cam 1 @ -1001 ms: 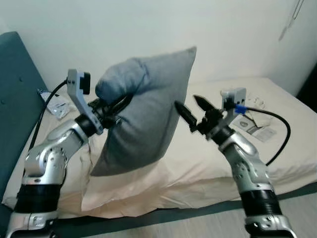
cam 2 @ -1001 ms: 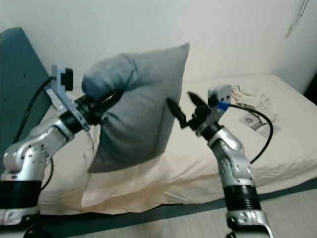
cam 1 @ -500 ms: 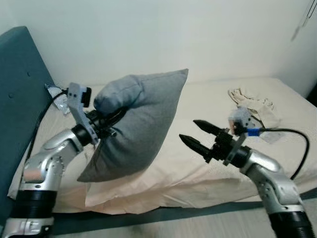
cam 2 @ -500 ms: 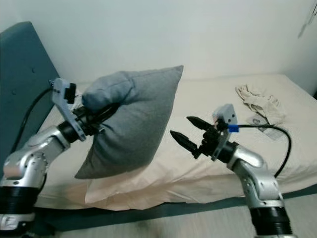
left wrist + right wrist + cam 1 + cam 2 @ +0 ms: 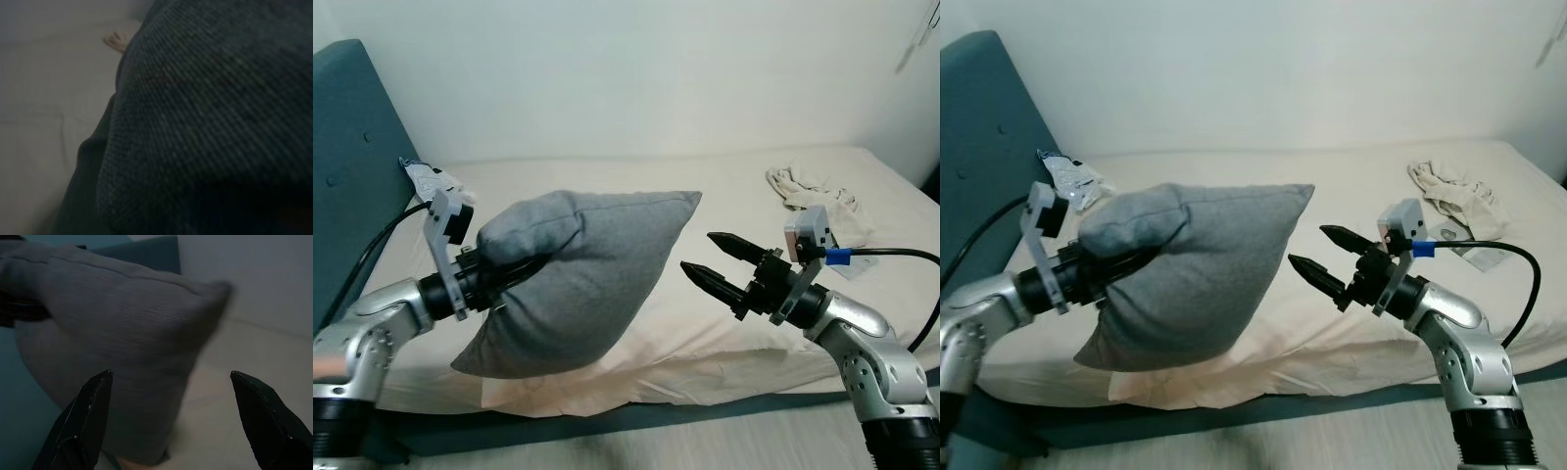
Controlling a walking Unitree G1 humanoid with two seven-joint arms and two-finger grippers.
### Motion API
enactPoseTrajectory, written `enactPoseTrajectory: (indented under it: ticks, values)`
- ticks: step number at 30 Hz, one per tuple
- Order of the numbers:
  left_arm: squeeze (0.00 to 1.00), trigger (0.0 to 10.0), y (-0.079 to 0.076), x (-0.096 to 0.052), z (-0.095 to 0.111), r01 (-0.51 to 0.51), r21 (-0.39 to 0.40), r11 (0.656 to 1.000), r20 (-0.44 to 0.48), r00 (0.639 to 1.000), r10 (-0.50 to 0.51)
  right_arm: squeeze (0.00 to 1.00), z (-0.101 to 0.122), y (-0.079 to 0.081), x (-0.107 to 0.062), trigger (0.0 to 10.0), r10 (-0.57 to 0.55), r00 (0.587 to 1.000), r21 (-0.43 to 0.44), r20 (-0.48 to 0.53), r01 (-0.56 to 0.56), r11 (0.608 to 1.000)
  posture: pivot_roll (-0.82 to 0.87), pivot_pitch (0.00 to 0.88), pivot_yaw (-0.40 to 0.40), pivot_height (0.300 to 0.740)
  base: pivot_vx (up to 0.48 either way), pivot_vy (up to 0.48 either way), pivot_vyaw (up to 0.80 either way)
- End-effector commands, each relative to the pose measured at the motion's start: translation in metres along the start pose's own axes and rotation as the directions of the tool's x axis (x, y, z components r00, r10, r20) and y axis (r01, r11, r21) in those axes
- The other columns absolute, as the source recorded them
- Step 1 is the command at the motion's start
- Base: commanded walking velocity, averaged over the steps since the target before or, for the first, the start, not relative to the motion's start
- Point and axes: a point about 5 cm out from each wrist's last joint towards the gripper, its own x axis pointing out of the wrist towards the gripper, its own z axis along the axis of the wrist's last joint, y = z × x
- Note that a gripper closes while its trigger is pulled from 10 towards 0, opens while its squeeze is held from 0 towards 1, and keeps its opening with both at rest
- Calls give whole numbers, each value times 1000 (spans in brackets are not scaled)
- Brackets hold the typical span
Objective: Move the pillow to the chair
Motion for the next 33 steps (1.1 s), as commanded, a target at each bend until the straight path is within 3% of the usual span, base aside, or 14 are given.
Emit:
enactPoseTrajectory:
  ticks: [1,4,5,7,11,16,18,20,25,27,30,33]
  values:
    - [0,10000,1,-10,4,12,4,1000,-11,1000,-12,1000,0,3,-1,10000,19,1000,8,-9,-19,1000,5,77,2,740,0,0,0]
    - [0,10000,6,-22,14,1,-12,1000,27,1000,-1,1000,-2,5,-2,10000,40,999,13,-27,-39,999,5,76,2,740,0,0,0]
    - [0,10000,9,-31,24,-6,-17,1000,77,997,7,1000,-5,8,-2,10000,56,997,15,-44,-55,998,7,75,0,740,0,0,0]
    - [0,10000,9,-31,24,-6,-17,1000,77,997,7,1000,-5,8,-2,10000,56,997,15,-44,-55,998,7,75,0,740,0,0,0]
    - [0,10000,15,-45,38,-20,-21,1000,159,987,23,1000,-9,9,-3,10000,63,996,2,-66,-63,998,9,74,-1,740,0,0,0]
    - [0,10000,11,-44,58,32,-52,998,301,953,-15,1000,-16,0,-2,10000,-3,993,-105,-116,-10,994,10,72,-2,740,0,0,0]
    - [0,10000,11,-44,58,32,-52,998,301,953,-15,1000,-16,0,-2,10000,-3,993,-105,-116,-10,994,10,72,-2,740,0,0,0]
    - [0,10000,5,-39,67,96,-59,994,364,929,-68,1000,-18,-4,1,10000,-25,995,-90,-92,16,996,7,67,0,740,0,0,0]
    - [0,10000,-7,-29,66,167,-53,985,353,925,-138,1000,-21,-11,4,10000,-53,996,-67,-72,48,997,10,64,-1,740,0,0,0]
    - [0,10000,-22,-16,53,233,-54,971,271,939,-210,1000,-20,-16,6,10000,-71,996,-57,-56,68,996,11,61,-4,740,0,0,0]
    - [0,10000,-34,-8,41,291,-65,954,213,938,-272,1000,-17,-17,8,10000,-60,997,-58,-42,57,997,10,60,-7,740,0,0,0]
    - [0,10000,-45,-3,35,346,-87,934,199,925,-324,1000,-16,-15,9,10000,-19,998,-70,-59,14,997,8,61,-8,740,0,0,0]
